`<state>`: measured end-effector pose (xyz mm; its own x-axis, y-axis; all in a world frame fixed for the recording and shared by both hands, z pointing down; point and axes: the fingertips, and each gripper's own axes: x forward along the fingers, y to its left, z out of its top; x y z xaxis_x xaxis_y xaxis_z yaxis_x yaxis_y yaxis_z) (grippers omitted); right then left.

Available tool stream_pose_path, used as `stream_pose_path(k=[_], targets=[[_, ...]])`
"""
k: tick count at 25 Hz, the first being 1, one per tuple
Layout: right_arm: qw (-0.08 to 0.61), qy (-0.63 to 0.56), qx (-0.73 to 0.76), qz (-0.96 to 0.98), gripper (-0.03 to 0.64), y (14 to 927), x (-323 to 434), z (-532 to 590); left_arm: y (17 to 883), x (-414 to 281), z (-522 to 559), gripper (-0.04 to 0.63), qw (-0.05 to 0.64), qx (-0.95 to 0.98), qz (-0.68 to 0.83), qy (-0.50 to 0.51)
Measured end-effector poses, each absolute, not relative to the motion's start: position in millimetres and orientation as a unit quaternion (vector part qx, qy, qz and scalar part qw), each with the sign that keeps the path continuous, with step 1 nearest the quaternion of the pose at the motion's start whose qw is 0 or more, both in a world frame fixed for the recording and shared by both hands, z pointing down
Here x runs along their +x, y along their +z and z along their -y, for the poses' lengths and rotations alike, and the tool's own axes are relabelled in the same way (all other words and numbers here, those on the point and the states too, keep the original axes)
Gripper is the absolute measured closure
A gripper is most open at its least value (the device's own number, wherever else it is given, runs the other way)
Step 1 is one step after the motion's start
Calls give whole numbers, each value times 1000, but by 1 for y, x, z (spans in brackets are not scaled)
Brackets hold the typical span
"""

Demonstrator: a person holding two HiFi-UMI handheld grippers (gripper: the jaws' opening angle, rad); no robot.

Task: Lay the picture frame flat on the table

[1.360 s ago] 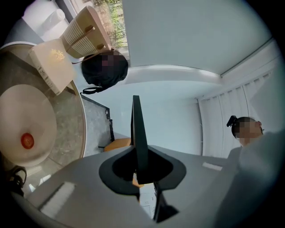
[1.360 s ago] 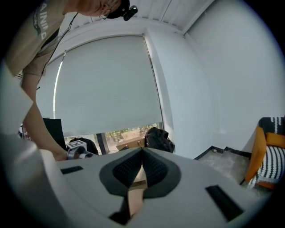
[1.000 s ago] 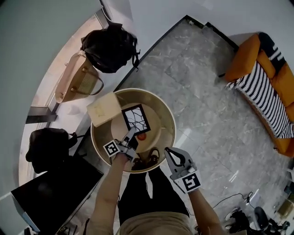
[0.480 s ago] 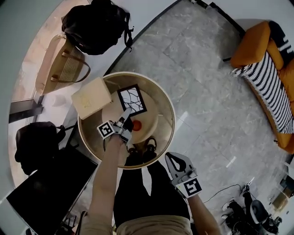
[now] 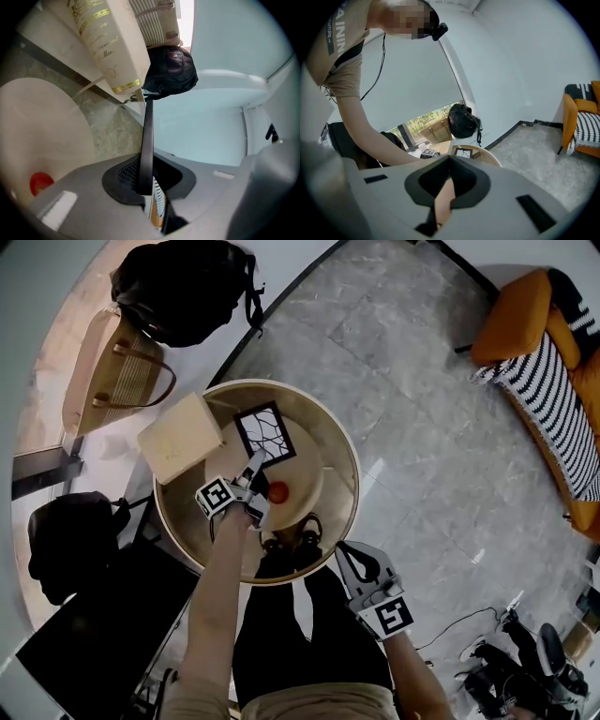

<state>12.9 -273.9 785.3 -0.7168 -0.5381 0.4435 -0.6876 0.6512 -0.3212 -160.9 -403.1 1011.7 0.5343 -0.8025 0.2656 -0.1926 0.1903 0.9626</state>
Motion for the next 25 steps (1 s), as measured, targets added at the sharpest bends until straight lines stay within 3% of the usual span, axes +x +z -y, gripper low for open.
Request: stream_pose_path(k=[3,8,10,19,25], targets=[[144,243,352,892,611,788,5,279,1014,-164,402,537,631,602,447,-200],[128,242,351,895,611,786,-12,276,1007,-170,399,403,593,610,507,-139],[136,245,346,895,611,787,-17,269,1001,-173,397,381,568,619,534,-97],[157,254,337,893,611,789,-20,239,1008,-201,380,367,434,622,637,143],[155,254,337,893,611,794,-18,230,1017,-211,379,368,450,607,642,130]])
